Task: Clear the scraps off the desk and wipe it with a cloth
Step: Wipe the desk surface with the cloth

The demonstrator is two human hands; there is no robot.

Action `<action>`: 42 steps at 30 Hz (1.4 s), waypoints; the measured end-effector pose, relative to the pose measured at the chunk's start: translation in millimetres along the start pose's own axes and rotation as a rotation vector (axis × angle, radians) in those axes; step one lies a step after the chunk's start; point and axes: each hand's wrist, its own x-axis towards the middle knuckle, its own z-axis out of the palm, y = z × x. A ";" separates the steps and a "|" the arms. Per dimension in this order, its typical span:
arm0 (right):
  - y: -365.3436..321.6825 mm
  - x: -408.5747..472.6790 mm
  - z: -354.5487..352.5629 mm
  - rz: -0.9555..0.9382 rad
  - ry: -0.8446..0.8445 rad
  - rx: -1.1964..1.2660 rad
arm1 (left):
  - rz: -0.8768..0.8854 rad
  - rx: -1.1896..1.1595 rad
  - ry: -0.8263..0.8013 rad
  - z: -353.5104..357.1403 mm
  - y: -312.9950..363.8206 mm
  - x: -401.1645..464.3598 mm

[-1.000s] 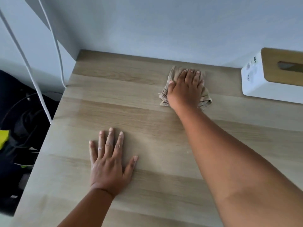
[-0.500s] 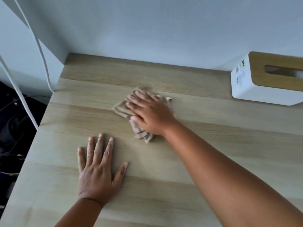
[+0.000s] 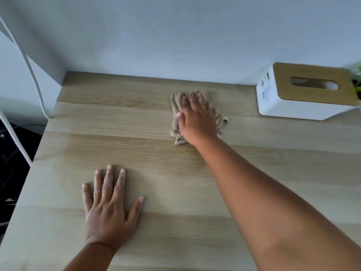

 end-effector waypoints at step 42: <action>123.1 -301.4 7.2 0.643 0.025 -0.001 | -0.027 -0.018 -0.038 -2.7 2.3 0.3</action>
